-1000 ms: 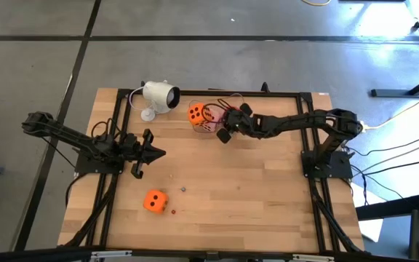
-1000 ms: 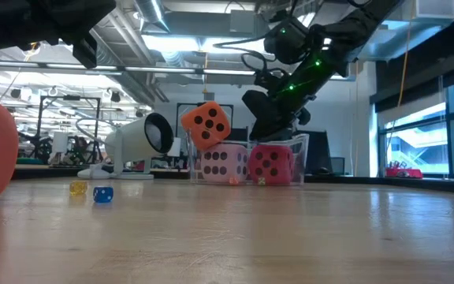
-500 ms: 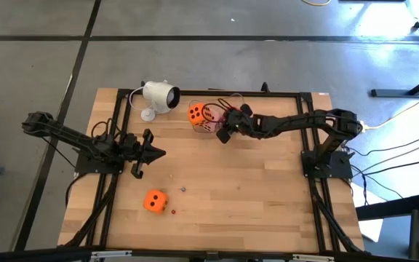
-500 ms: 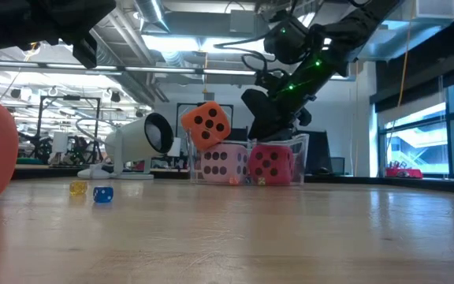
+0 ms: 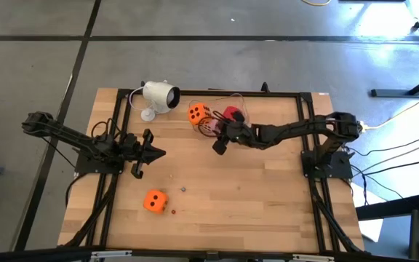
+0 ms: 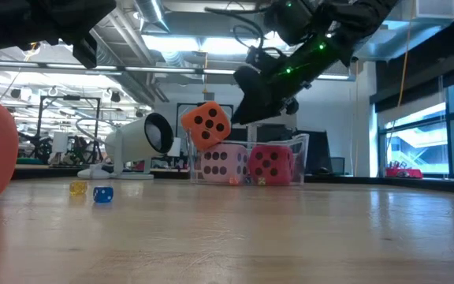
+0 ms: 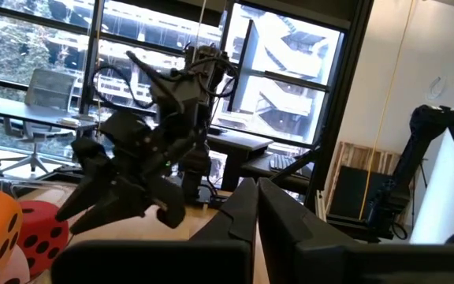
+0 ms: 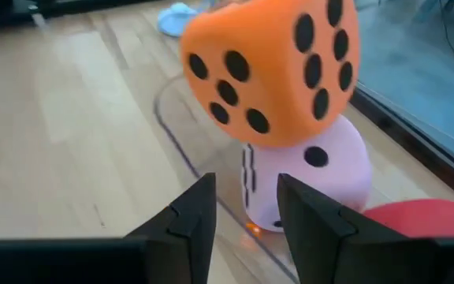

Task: Pick & Place Dice
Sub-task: Put the small blue die into the transparent bin

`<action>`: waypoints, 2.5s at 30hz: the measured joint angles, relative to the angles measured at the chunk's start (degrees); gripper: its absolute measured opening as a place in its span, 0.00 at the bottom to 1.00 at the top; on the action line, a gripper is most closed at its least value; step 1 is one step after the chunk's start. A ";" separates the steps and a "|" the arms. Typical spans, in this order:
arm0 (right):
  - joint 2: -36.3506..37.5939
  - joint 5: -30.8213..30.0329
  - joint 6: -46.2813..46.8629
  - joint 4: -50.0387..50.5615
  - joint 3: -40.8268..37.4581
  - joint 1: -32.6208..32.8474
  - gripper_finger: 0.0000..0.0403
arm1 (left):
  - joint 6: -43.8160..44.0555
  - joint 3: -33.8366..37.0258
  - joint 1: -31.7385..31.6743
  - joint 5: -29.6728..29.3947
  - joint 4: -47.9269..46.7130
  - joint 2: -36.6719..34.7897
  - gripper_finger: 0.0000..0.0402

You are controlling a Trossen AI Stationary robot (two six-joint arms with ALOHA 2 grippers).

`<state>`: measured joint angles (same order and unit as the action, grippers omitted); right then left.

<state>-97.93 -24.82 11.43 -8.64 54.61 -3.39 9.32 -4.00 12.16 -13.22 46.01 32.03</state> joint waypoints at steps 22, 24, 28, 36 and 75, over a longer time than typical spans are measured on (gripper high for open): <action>0.00 0.41 3.01 -6.35 0.02 13.38 0.34 | 0.00 0.01 0.00 0.01 0.00 -0.02 0.03; 0.00 0.45 2.82 -6.35 0.02 14.30 0.34 | -0.01 0.01 0.00 0.00 0.01 0.00 0.03; -0.09 2.40 0.36 -6.17 0.26 15.66 0.34 | -0.02 0.01 0.00 -0.02 0.00 0.00 0.03; -4.83 13.00 -11.37 -6.01 8.15 17.09 0.34 | 0.00 0.00 0.00 0.00 -0.01 0.01 0.02; -25.77 41.38 -14.99 7.40 29.79 12.56 0.48 | -0.01 0.02 0.00 0.01 0.03 -0.02 0.02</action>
<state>-123.70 16.55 -3.57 -1.24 84.40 9.17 9.31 -3.99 12.16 -13.21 46.03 32.01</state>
